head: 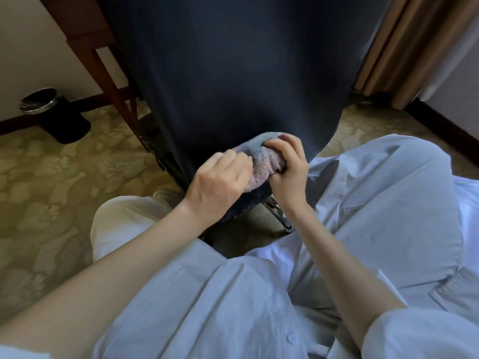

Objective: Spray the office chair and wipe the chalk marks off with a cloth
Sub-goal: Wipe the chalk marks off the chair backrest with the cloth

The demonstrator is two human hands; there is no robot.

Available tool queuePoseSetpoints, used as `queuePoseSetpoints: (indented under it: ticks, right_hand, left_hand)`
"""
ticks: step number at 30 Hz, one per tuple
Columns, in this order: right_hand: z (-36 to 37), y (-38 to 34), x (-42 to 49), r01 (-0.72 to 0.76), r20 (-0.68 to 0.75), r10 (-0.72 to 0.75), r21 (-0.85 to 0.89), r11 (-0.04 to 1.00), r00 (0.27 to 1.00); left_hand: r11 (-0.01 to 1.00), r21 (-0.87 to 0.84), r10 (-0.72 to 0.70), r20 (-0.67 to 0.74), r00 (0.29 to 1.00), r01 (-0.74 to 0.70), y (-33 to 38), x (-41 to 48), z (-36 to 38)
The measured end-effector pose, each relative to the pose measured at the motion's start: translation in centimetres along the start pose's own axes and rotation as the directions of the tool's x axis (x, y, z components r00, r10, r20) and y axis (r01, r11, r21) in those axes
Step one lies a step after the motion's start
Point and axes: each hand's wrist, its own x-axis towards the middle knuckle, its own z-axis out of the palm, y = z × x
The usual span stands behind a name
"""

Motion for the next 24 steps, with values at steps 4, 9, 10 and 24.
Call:
queuePoseSetpoints:
  ticks: [4,9,10,24]
  right_hand:
    - [1.3,3.5,-3.3,-0.065,0.088,0.072,-0.078,0.995,0.993]
    - [2.3,7.7,-8.0,-0.221,0.295,0.310,-0.299,0.928,0.904]
    - [2.4,8.3,-8.9,-0.259,0.327,0.371,-0.337,0.905,0.869]
    - [3.3,7.2,-8.8,-0.416,0.191,0.457,-0.219,0.882,0.869]
  left_hand:
    - [0.997,-0.051,0.071,0.153,0.986,-0.064,1.3,-4.1,3.2]
    - [0.982,-0.100,0.185,0.432,0.883,-0.157,3.7,-8.9,7.5]
    - [0.978,-0.098,0.210,0.483,0.850,-0.186,4.2,-9.5,8.2]
    - [0.973,-0.218,0.165,0.394,0.904,-0.082,3.5,-8.7,8.1]
